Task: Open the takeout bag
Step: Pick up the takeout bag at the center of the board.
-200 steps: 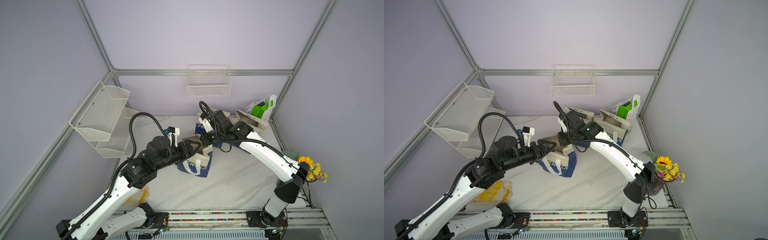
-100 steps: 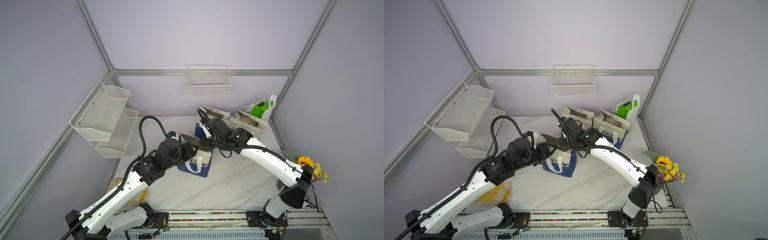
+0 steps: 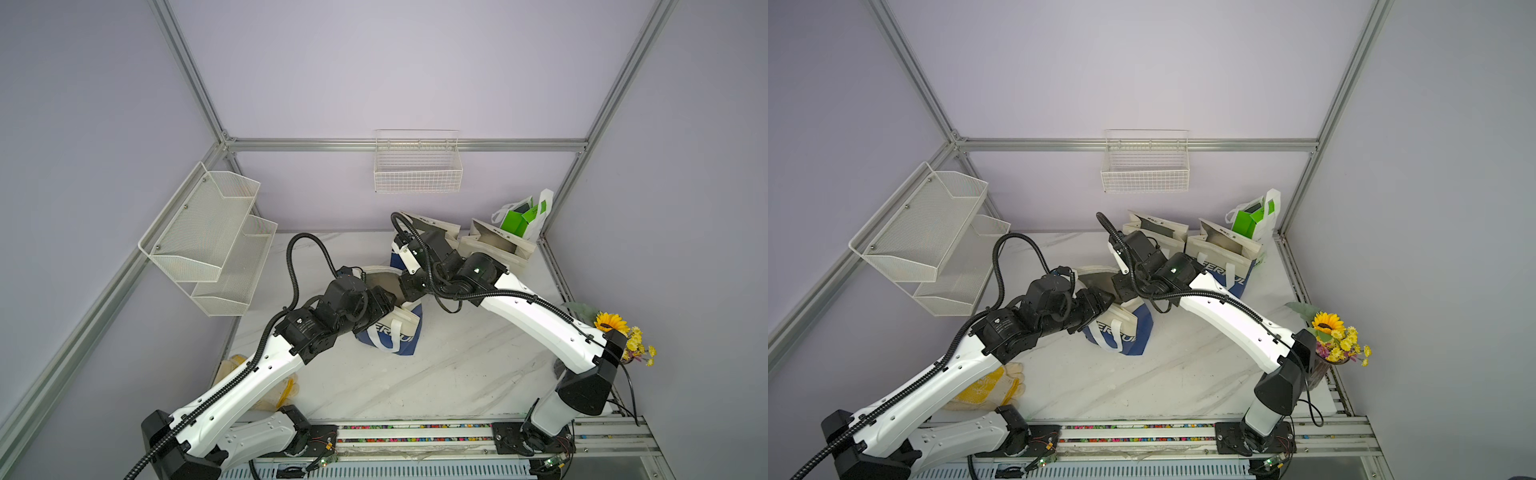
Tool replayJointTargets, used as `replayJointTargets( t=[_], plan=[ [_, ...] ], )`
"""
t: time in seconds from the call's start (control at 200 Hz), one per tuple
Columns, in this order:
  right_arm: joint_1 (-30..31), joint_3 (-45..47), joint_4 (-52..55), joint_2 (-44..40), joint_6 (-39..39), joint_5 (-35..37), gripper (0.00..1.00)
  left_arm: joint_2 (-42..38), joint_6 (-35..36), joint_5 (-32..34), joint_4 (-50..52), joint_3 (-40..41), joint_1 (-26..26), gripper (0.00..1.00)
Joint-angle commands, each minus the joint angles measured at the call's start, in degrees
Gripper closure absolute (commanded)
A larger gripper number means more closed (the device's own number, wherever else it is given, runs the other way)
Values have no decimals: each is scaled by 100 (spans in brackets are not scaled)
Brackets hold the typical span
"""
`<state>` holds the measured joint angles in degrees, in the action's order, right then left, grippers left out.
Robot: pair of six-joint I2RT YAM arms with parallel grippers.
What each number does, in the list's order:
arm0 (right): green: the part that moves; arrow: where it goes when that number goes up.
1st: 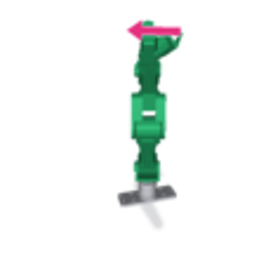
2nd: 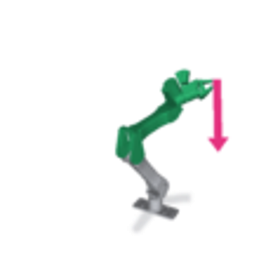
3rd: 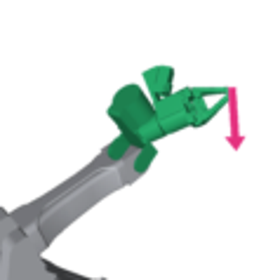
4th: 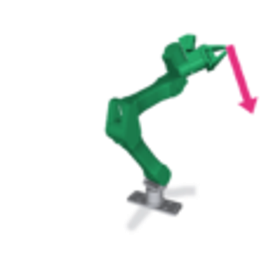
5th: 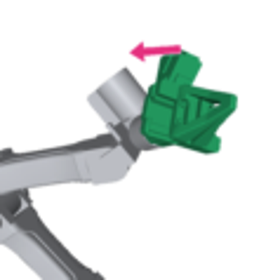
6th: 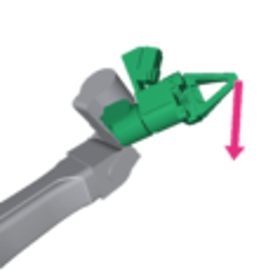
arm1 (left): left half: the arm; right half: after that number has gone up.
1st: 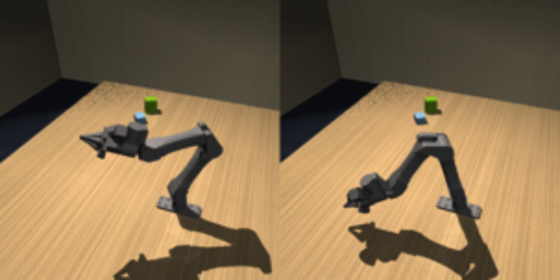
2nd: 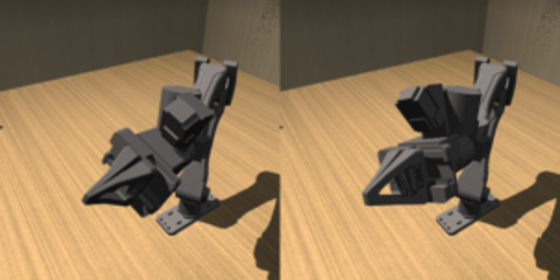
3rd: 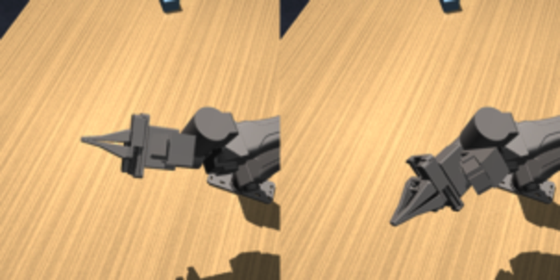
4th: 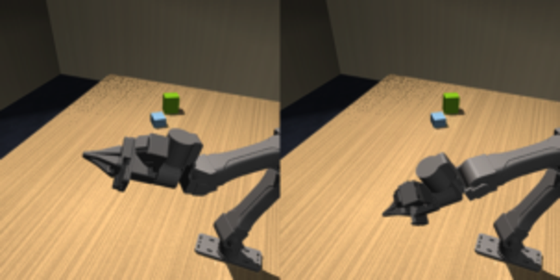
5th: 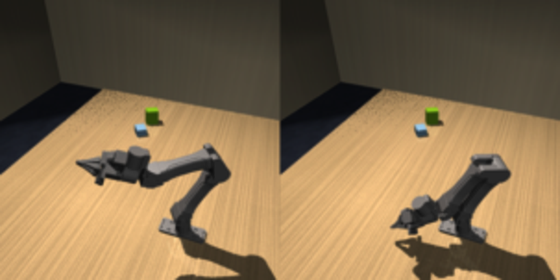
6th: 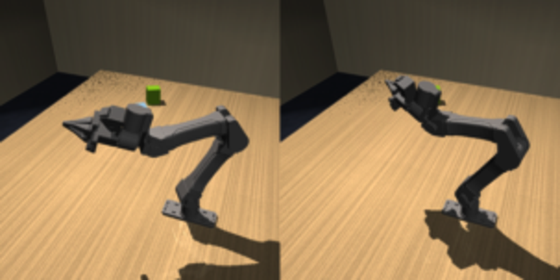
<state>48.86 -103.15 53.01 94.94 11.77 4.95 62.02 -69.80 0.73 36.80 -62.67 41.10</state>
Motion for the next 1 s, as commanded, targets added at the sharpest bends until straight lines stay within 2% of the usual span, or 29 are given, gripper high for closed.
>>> replayJointTargets(
  t=[0.0,0.19,0.29,0.375,0.515,0.56,0.755,0.915,0.995],
  plan=[
    [13,-257,83,-59,340,-384,100,-154,-400,123,254,12,54,30],
    [12,-269,43,-108,509,-731,100,-32,-721,178,304,61,82,27],
    [9,-208,-1,-192,532,-773,100,85,-720,182,319,-27,82,32],
    [9,-137,-49,-292,535,-779,100,137,-655,177,369,-64,82,46],
    [13,-82,-97,-357,594,-716,100,114,-501,239,653,-137,71,90],
    [14,-89,-105,-356,608,-646,100,47,-412,310,746,-178,66,100],
    [-191,-310,-97,-151,729,-904,100,-392,86,752,1139,-430,-200,100],
    [-287,-807,-45,137,763,-1123,100,-382,1009,162,1233,-863,-816,100],
    [-294,-1092,-75,311,773,-1279,100,-332,1437,72,1233,-1014,-999,100]
  ],
)
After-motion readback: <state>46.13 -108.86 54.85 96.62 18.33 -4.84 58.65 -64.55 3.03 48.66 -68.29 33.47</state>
